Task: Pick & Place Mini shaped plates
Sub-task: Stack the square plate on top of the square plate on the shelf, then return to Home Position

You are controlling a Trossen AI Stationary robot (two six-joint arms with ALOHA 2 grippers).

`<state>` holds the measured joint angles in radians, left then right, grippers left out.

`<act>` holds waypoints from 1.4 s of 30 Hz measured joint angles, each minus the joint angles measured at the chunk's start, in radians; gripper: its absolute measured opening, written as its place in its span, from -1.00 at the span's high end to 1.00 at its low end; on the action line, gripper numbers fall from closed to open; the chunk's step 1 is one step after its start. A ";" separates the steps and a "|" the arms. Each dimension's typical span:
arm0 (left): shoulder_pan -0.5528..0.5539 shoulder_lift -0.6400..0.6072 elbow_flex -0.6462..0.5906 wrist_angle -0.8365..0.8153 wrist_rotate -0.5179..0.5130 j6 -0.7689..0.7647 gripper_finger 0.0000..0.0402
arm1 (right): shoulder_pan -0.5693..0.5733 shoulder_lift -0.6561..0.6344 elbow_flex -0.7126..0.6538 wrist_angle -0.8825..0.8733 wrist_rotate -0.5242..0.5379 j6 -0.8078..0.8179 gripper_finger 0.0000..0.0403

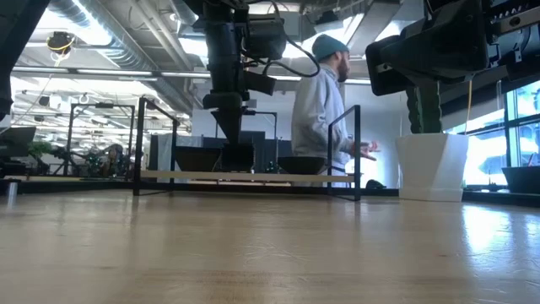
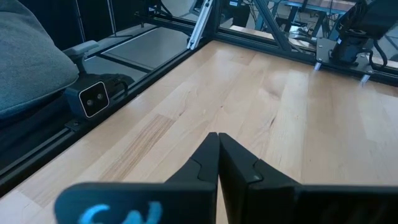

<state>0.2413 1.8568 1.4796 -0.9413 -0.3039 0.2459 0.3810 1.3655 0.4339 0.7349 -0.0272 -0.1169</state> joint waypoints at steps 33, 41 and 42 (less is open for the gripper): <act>-0.400 -0.867 -0.429 0.280 -0.069 -0.285 0.98 | 0.011 0.000 0.000 0.082 -0.011 0.026 0.96; -0.572 -1.274 -0.895 0.882 -0.128 -0.208 0.99 | 0.011 -0.068 0.000 0.100 0.009 0.003 0.96; -0.590 -1.318 -0.939 0.925 -0.135 -0.188 0.99 | 0.011 -0.094 0.000 0.086 0.009 -0.015 0.96</act>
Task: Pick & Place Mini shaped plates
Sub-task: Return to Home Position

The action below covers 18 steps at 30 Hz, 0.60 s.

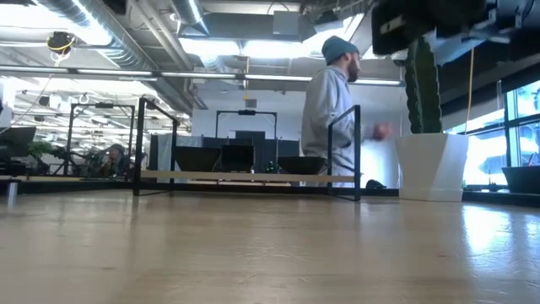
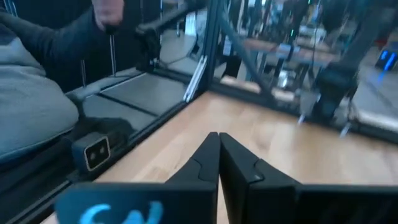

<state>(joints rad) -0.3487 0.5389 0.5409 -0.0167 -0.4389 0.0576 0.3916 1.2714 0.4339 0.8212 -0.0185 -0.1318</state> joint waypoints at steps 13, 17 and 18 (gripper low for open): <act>-0.264 -0.329 -0.298 0.202 -0.309 0.259 0.99 | -0.060 -0.518 -0.234 -0.004 0.079 0.019 0.98; -0.327 -0.349 -0.355 0.334 -0.352 0.402 0.99 | -0.096 -0.716 -0.367 -0.006 0.128 0.027 0.98; -0.334 -0.350 -0.376 0.394 -0.355 0.435 0.99 | -0.109 -0.759 -0.394 -0.005 0.147 0.036 0.99</act>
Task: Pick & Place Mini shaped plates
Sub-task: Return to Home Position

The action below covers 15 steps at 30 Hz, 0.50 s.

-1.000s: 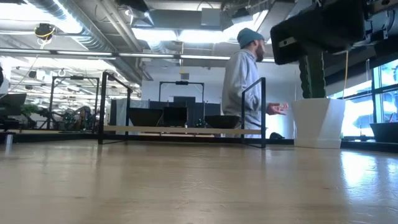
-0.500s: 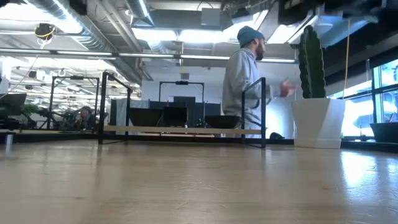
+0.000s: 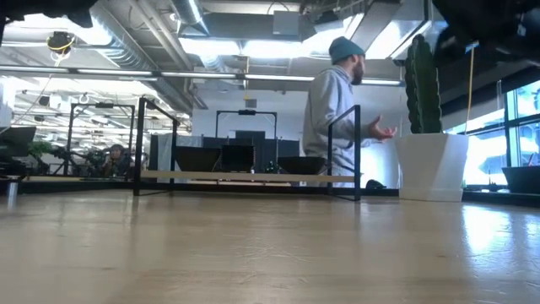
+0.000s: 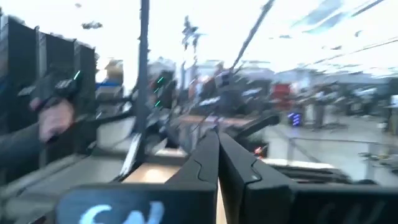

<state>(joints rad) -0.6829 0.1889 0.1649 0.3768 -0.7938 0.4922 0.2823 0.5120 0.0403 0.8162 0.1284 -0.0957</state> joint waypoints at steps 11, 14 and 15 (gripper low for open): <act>-0.069 -0.017 -0.099 0.163 -0.080 0.114 0.99 | -0.077 -0.321 -0.030 -0.303 -0.036 0.012 0.99; -0.132 -0.017 -0.101 0.129 -0.138 0.106 0.99 | -0.077 -0.383 -0.030 -0.399 -0.043 0.012 0.99; -0.147 -0.017 -0.112 0.129 -0.157 0.104 0.99 | -0.077 -0.402 -0.030 -0.426 -0.043 0.011 0.99</act>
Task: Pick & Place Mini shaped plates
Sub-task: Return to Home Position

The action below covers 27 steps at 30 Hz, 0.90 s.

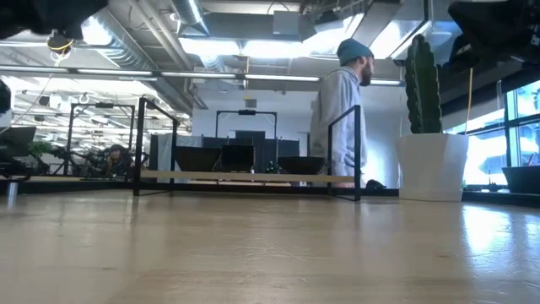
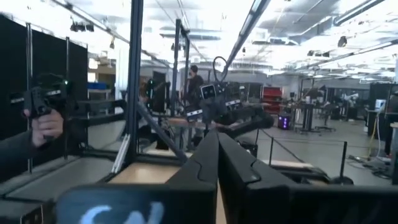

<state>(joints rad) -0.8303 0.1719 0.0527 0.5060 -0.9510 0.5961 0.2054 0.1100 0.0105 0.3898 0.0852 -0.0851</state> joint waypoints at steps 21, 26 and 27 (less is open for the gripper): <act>0.400 -0.071 -0.045 -0.298 0.335 -0.161 0.99 | -0.114 -0.053 -0.005 -0.164 0.054 -0.009 0.99; 0.574 -0.131 -0.045 -0.375 0.508 -0.240 0.99 | -0.146 -0.054 -0.005 -0.186 -0.060 0.014 1.00; 0.597 -0.146 -0.045 -0.377 0.527 -0.243 0.99 | -0.146 -0.054 -0.005 -0.186 -0.059 0.019 1.00</act>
<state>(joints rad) -0.2337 0.0260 0.0082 0.1289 -0.4238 0.3530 0.0593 0.0563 0.0059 0.2039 0.0257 -0.0663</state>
